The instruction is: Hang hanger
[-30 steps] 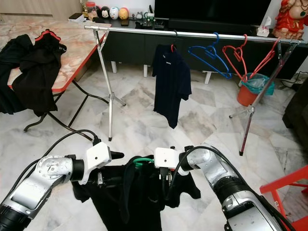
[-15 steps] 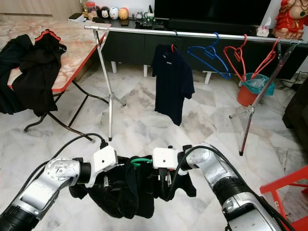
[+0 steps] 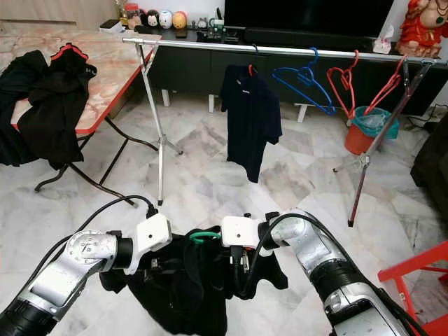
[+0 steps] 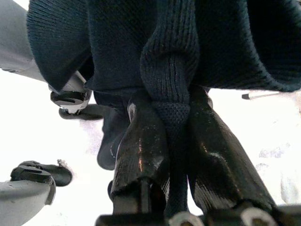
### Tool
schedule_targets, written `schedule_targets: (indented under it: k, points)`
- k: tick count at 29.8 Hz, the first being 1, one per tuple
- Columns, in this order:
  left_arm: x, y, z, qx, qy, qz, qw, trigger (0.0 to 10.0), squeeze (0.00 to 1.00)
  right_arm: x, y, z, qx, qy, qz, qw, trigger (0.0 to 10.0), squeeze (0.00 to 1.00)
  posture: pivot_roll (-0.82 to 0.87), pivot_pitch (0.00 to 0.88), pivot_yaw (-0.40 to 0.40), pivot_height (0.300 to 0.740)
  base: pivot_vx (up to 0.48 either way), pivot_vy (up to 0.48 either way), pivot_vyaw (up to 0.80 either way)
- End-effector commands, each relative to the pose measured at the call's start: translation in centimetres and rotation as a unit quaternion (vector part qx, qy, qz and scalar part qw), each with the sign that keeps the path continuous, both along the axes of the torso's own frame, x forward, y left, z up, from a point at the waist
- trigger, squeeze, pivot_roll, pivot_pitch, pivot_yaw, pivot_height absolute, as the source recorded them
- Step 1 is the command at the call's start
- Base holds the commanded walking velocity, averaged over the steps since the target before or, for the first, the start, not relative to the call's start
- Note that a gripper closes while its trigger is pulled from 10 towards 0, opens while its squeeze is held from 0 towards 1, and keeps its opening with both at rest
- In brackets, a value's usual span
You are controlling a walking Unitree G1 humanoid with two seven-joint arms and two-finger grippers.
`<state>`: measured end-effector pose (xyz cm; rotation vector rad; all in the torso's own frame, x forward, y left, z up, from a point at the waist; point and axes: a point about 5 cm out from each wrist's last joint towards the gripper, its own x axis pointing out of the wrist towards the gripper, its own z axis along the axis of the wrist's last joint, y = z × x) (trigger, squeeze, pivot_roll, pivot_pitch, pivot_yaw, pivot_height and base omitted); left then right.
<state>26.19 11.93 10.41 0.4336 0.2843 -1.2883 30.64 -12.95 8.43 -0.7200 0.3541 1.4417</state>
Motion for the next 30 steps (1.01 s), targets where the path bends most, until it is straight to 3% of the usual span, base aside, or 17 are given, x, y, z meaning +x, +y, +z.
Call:
schedule_targets:
  k: [1, 30]
  points:
    - [-0.49, -0.09, -0.41, 0.011, 0.012, -0.015, 1.0, 0.0, 0.0, 0.34, 0.47, 1.1, 0.024, -0.023, 0.002, 0.999, 0.0, 0.0, 0.05, 0.0, -0.034, 0.74, 0.0, 0.0, 0.0]
    - [-1.04, -0.06, -0.47, 0.006, 0.03, -0.031, 0.999, 0.0, 0.0, 0.41, 0.81, 1.36, 0.024, -0.032, 0.006, 0.999, 0.0, 0.0, 0.06, 0.0, -0.035, 0.74, 0.0, 0.0, 0.0]
